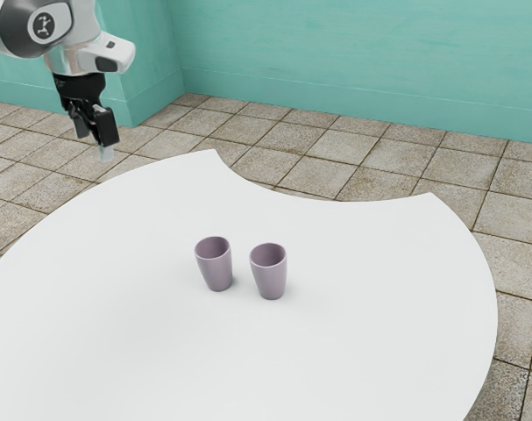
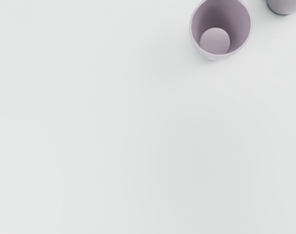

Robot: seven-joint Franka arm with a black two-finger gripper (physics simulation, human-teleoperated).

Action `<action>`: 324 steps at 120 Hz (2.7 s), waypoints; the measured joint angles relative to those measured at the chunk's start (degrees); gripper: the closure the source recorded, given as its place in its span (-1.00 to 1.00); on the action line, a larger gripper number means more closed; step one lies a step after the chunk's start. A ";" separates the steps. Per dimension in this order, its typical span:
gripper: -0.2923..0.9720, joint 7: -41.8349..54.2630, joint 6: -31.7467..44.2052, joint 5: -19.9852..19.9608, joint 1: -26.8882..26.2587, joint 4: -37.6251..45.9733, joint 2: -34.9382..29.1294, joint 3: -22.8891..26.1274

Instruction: Place the left cup onto the right cup

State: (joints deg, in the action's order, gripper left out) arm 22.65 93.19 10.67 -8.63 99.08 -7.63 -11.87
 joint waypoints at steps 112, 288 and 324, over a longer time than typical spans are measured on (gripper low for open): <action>-0.54 -0.57 7.83 -0.73 3.27 0.00 11.09 -0.23; -0.54 -13.93 22.91 -15.38 2.07 2.31 25.81 0.68; -0.54 -15.24 25.58 -17.67 2.03 2.28 27.16 1.45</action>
State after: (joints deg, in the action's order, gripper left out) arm 7.41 118.77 -7.00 -6.60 101.36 19.53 -10.42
